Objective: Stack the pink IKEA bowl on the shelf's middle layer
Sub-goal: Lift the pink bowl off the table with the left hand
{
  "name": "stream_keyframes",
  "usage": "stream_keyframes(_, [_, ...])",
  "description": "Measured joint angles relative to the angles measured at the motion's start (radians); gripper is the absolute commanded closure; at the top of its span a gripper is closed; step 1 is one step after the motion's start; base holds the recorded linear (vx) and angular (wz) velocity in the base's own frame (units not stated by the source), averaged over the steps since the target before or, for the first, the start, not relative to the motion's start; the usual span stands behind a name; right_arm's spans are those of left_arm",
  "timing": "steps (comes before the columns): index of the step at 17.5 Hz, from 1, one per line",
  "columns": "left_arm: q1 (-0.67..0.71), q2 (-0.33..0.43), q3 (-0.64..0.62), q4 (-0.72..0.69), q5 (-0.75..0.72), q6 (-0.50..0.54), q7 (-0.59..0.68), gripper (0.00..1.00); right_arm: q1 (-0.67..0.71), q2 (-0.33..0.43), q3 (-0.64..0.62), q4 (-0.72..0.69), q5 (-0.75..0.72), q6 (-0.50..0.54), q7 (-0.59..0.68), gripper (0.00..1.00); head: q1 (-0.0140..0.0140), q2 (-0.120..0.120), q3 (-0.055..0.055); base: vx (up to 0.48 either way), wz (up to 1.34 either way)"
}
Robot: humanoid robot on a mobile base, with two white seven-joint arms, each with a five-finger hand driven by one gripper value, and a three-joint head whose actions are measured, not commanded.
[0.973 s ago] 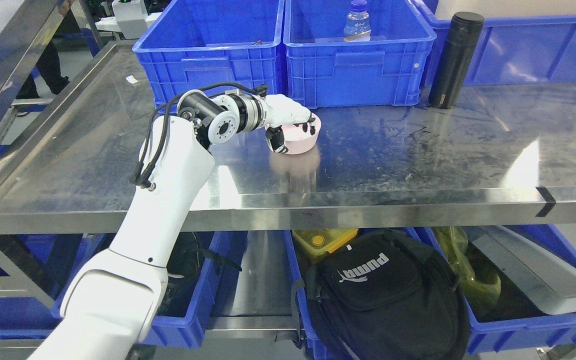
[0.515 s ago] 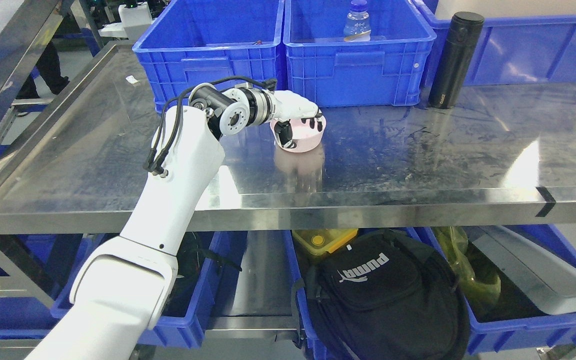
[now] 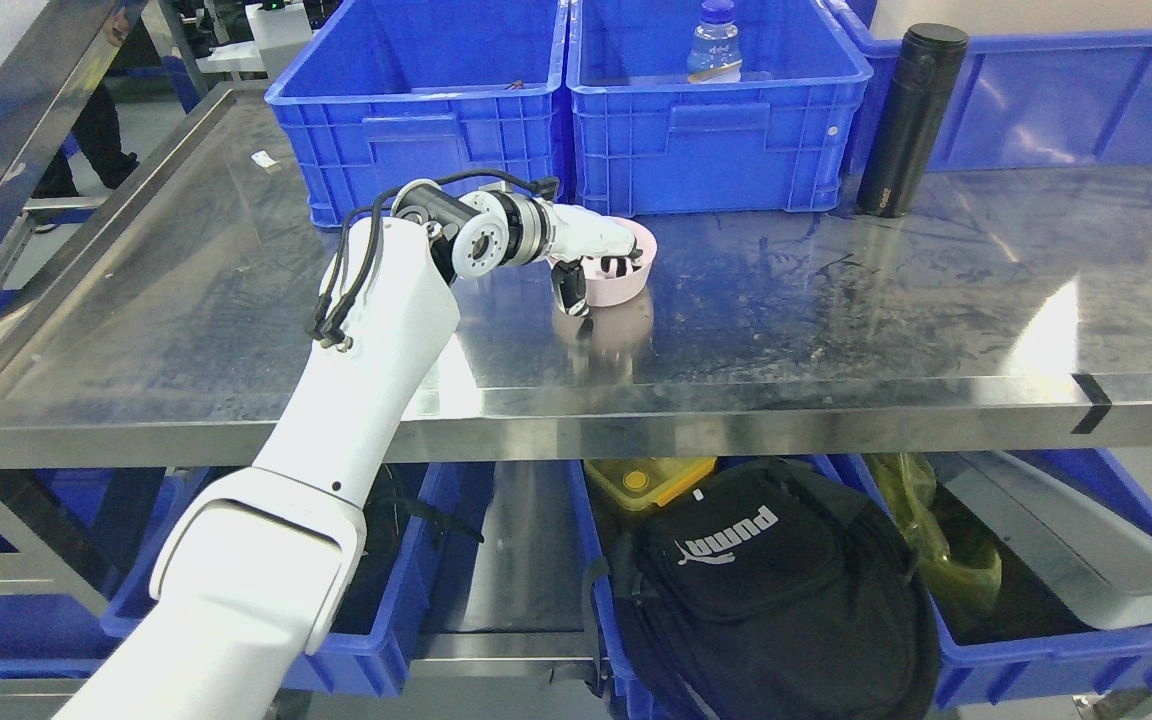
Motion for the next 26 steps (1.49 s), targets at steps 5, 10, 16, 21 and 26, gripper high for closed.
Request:
stream_keyframes(5, [0.0, -0.004, 0.032, 0.022, 0.002, -0.095, 0.008, 1.0, 0.0, 0.0, 0.0, 0.0, 0.0, 0.0, 0.0, 0.0, 0.0, 0.0, 0.0, 0.0, 0.01])
stream_keyframes(10, [0.005, -0.006, 0.099, 0.026, 0.016, -0.162, -0.011, 1.0, 0.0, 0.0, 0.0, 0.0, 0.0, 0.0, 0.0, 0.0, 0.0, 0.0, 0.0, 0.0, 0.0])
stream_keyframes(16, [0.045, -0.009, 0.199, -0.022, 0.115, -0.205, -0.042, 0.99, 0.0, 0.0, 0.0, 0.0, 0.0, 0.0, 0.0, 0.0, 0.0, 0.0, 0.0, 0.0, 0.0])
stream_keyframes(21, [0.138, -0.009, 0.275, -0.151, 0.251, -0.23, -0.081, 1.0, 0.0, 0.0, 0.0, 0.0, 0.0, 0.0, 0.0, 0.0, 0.0, 0.0, 0.0, 0.0, 0.02])
stream_keyframes(26, [0.277, -0.01, 0.356, -0.317, 0.348, -0.371, -0.088, 1.0, 0.0, 0.0, 0.0, 0.0, 0.0, 0.0, 0.0, 0.0, 0.0, 0.0, 0.0, -0.026, 0.37])
